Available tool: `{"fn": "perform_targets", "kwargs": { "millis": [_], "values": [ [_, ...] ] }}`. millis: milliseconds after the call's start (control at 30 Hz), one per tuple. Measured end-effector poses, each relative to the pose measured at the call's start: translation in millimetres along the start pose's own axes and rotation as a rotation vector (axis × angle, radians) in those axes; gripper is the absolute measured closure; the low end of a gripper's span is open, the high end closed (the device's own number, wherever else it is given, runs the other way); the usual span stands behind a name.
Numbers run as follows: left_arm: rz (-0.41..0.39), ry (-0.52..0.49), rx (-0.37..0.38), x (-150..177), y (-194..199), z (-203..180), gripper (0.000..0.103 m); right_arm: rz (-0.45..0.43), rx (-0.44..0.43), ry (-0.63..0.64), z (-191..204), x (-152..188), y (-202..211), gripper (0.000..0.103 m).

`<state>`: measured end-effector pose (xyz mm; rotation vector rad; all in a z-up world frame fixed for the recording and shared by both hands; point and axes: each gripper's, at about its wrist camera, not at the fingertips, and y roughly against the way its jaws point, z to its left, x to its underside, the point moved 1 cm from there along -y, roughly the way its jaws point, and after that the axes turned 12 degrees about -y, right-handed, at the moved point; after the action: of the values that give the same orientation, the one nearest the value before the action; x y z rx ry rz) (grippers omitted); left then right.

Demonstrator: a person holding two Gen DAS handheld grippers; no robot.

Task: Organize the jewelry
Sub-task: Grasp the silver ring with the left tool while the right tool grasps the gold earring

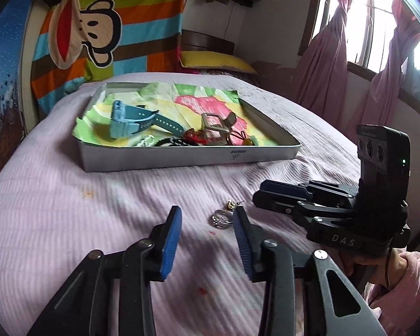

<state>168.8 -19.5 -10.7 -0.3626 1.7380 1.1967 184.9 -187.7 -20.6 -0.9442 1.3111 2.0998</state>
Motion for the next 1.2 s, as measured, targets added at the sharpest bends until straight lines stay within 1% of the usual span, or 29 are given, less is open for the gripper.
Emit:
{"fn": "perform_targets", "kwargs": {
  "millis": [100,200,300,400,433,467,533,633,933,1067,1200],
  "values": [
    [0.051,0.012,0.007,-3,-12,-1,0.08,0.015,-0.004,-0.003,0,-2,-4,0.086],
    [0.094,0.041,0.025,-5,-22,3,0.085,0.028,-0.008,-0.006,1,-3,-8,0.086],
    [0.118,0.073,0.059,-7,-28,8,0.087,0.033,-0.018,-0.004,1,-3,-10,0.086],
    [0.131,0.083,0.07,-8,-31,10,0.09,0.046,-0.022,0.001,3,-4,-12,0.086],
    [0.136,0.084,0.071,-7,-32,9,0.09,0.052,-0.023,0.002,3,-4,-13,0.089],
    [0.14,0.084,0.076,-7,-33,9,0.09,0.057,-0.024,0.003,3,-4,-15,0.092],
    [0.146,0.083,0.086,-6,-34,9,0.091,0.068,-0.026,0.003,3,-5,-18,0.093],
    [0.153,0.08,0.097,-7,-35,9,0.091,0.08,-0.031,0.004,3,-4,-21,0.098],
    [0.196,0.077,0.134,-9,-44,8,0.091,0.101,-0.036,-0.006,2,-3,-24,0.099],
    [0.241,0.062,0.117,-9,-51,4,0.091,0.105,-0.027,-0.005,2,-2,-26,0.099],
    [0.253,0.067,0.111,-11,-56,3,0.091,0.105,-0.03,-0.014,1,-1,-25,0.099]
  ]
}}
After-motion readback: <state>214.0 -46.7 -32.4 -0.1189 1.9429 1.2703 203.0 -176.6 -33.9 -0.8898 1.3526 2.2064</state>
